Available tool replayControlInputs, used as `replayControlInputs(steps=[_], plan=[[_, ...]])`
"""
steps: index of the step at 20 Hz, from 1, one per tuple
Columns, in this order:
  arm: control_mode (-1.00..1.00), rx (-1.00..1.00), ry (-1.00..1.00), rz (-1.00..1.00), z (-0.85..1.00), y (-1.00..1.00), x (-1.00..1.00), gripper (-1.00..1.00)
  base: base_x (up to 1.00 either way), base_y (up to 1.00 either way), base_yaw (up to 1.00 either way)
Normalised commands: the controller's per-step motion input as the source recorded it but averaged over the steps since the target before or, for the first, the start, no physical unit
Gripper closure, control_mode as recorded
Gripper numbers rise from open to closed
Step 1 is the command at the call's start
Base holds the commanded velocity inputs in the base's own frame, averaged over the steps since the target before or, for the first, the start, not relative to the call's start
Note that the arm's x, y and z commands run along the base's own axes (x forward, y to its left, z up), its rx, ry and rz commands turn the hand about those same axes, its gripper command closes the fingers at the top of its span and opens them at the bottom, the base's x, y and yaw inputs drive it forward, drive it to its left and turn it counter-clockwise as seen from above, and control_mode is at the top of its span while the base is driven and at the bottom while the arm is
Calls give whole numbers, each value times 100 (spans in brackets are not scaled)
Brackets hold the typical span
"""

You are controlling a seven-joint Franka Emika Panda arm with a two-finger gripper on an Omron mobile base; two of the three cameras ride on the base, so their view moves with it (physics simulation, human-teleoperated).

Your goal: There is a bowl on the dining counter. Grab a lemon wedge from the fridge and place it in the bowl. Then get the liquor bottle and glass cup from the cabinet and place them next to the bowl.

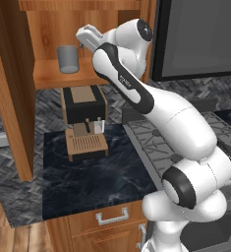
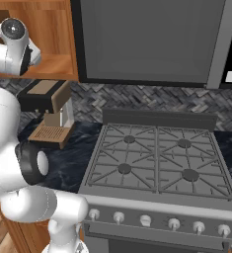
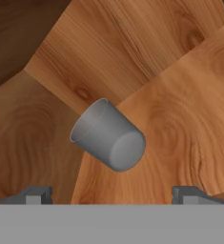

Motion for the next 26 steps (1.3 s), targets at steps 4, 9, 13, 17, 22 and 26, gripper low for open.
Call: replayControlInputs(steps=[4,9,13,17,22,26], plan=[[-100,0,1,0,0,16,34,-100,0,0,0],[-100,0,2,0,0,12,27,-100,0,0,0],[-100,0,3,0,0,11,19,-100,0,0,0],[-100,0,4,0,0,12,17,-100,0,0,0],[-100,0,5,0,0,15,17,-100,0,0,0],[-100,0,3,0,0,11,19,-100,0,0,0]])
